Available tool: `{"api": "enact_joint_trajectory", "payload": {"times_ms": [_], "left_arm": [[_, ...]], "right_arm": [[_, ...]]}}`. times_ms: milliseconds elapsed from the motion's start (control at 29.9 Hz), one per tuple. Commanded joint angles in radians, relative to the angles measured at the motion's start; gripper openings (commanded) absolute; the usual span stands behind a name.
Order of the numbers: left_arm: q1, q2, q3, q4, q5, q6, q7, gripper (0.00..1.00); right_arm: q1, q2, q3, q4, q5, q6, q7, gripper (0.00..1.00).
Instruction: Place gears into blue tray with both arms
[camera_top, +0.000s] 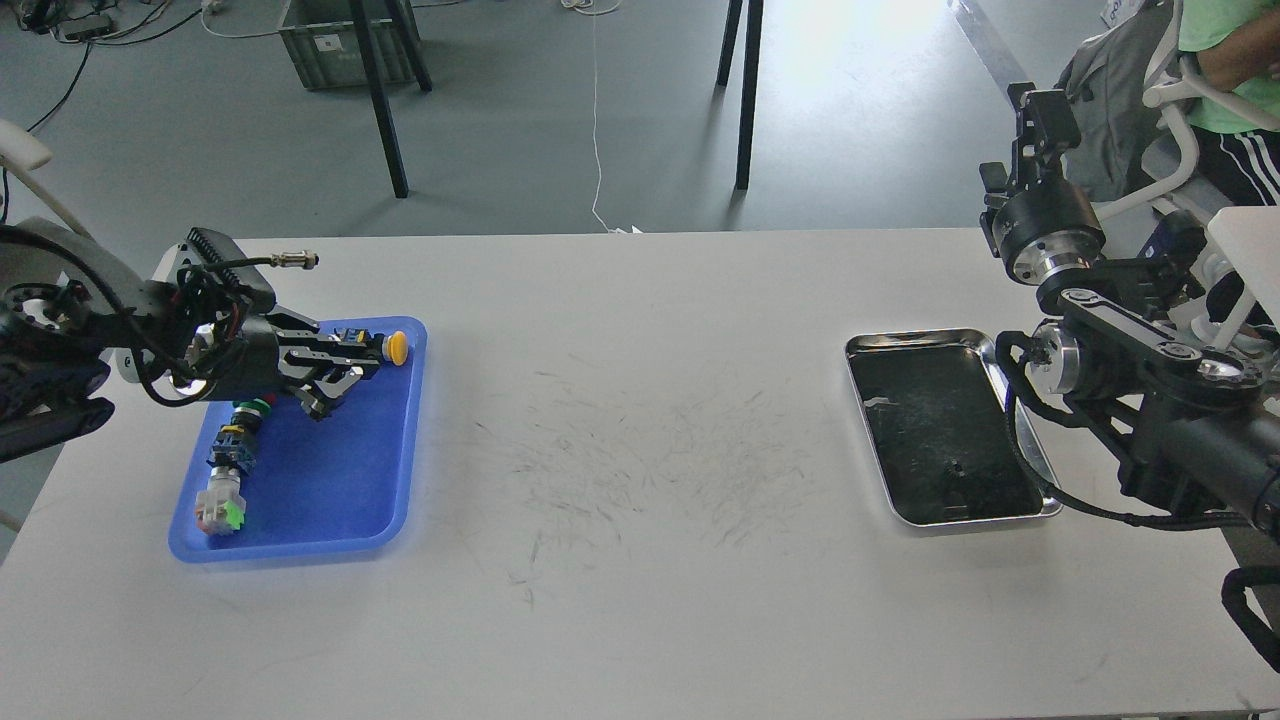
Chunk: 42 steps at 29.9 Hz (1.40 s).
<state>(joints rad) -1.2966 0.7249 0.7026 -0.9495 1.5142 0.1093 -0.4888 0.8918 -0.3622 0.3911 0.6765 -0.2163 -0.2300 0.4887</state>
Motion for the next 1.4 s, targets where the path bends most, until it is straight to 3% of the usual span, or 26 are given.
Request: {"api": "enact_joint_trajectory", "payload": {"times_ms": [0,334,802,1136,1237,1370], "left_arm": [[0.040,0.028,-0.003,0.003,0.012,0.009,0.000,0.13],[0.086,0.047,-0.017,0.029,0.014,0.027,0.000,0.14],[0.092,0.056,-0.017,0.029,-0.006,0.024,0.000,0.28],[0.092,0.057,-0.020,0.031,-0.012,0.023,0.000,0.31],[0.089,0.062,-0.070,0.031,-0.070,0.000,0.000,0.32],[0.098,0.093,-0.195,0.047,-0.251,-0.140,0.000,0.40]], "right_arm": [[0.001,0.000,0.000,-0.002,0.000,0.000,0.000,0.97],[0.001,0.000,0.000,-0.002,0.000,0.000,0.000,0.97],[-0.001,0.000,0.000,-0.002,-0.002,0.000,0.000,0.97],[0.001,0.000,0.000,0.002,-0.002,0.000,0.000,0.97],[0.004,0.000,-0.011,0.003,-0.003,0.000,0.000,0.97],[0.010,-0.001,-0.024,0.005,-0.002,0.001,0.000,0.97]]}}
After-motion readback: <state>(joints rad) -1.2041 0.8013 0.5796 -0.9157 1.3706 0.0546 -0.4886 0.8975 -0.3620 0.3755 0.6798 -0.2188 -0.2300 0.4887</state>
